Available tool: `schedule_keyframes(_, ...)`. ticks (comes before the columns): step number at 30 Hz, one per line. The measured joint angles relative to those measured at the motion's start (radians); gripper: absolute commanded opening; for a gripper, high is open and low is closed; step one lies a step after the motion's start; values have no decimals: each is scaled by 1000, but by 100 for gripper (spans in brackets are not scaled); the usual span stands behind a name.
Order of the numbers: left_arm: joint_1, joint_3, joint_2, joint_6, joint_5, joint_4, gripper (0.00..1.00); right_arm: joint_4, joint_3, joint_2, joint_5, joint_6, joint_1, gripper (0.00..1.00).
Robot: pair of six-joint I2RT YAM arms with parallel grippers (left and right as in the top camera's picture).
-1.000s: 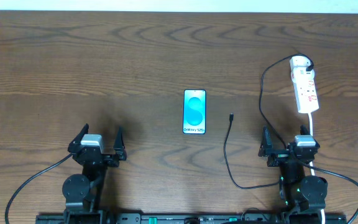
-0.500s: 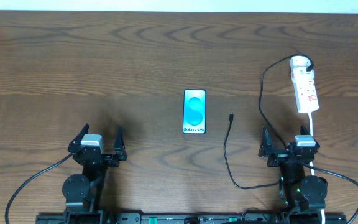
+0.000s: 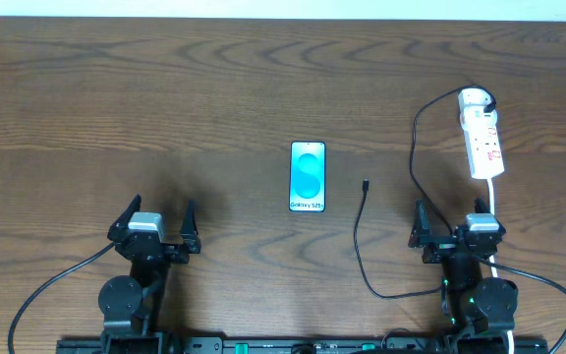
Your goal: Plug charger to phone and switch on socket
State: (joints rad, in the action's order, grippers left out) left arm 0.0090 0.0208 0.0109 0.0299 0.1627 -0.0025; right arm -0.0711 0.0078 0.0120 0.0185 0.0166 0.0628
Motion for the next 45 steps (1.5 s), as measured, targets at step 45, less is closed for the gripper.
schedule_keyframes(45,0,0,25,0,-1,-18,91,0,0,0,0,0,0,99)
